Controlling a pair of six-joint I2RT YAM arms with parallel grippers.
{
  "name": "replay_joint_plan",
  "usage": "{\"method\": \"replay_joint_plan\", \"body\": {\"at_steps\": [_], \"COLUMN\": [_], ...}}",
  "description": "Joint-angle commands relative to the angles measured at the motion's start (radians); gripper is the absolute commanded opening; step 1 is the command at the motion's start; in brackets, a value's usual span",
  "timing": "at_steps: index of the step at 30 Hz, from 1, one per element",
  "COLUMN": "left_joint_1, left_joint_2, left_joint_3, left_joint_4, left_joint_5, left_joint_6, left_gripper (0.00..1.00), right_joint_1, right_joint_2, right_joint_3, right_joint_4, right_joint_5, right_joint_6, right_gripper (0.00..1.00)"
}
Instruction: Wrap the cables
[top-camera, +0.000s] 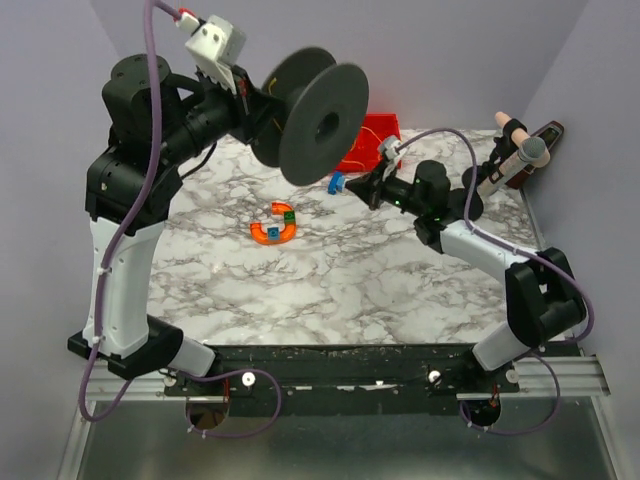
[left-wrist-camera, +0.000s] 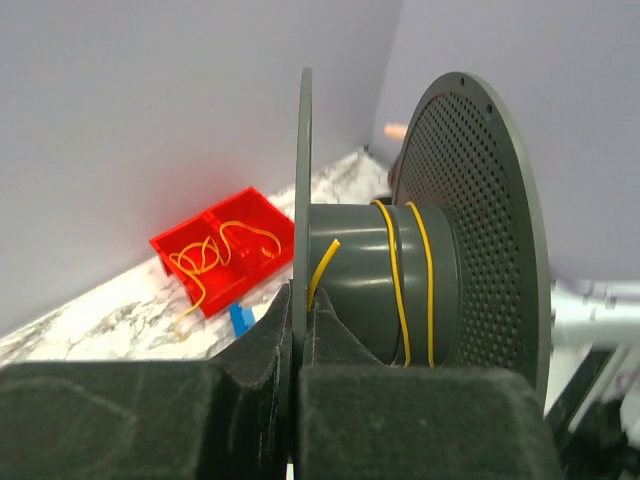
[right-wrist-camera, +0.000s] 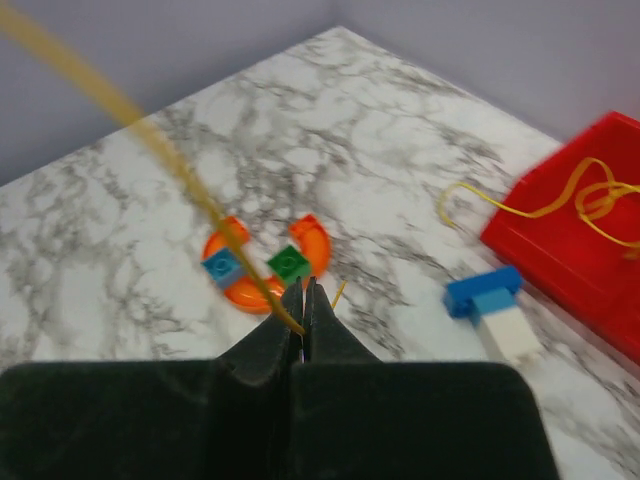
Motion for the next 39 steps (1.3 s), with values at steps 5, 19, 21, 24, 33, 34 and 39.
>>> {"method": "replay_joint_plan", "body": {"at_steps": [5, 19, 21, 24, 33, 34, 39], "left_joint_1": [-0.058, -0.151, -0.198, -0.231, -0.234, -0.242, -0.288], "left_joint_2": [-0.142, -0.163, -0.124, -0.084, -0.005, -0.003, -0.011], "left_joint_3": [-0.316, -0.766, -0.754, -0.731, -0.777, -0.794, -0.889], "left_joint_4": [-0.203, -0.087, -0.079, -0.055, 0.143, 0.177, 0.446], "left_joint_5": [0.102, -0.174, -0.196, -0.200, -0.566, -0.619, -0.784], "left_joint_6": [0.472, 0.571, 0.542, 0.470, 0.362, 0.382, 0.520], "left_gripper": [0.00, 0.00, 0.00, 0.00, 0.00, 0.00, 0.00], "right_joint_1": [-0.199, -0.150, -0.060, 0.008, 0.047, 0.050, 0.050], "right_joint_2": [-0.119, -0.182, -0.174, -0.110, 0.026, 0.043, 0.149], "right_joint_3": [0.150, 0.518, 0.562, 0.680, 0.895, 0.930, 1.064], "right_joint_4": [-0.351, -0.733, -0.782, -0.932, -1.377, -1.433, -1.602], "right_joint_5": [0.104, 0.017, 0.090, 0.131, 0.362, 0.388, 0.347], "right_joint_6": [-0.078, 0.010, -0.031, -0.036, -0.038, -0.048, -0.086], "right_gripper": [0.01, 0.01, 0.01, 0.01, 0.01, 0.01, 0.01]}}
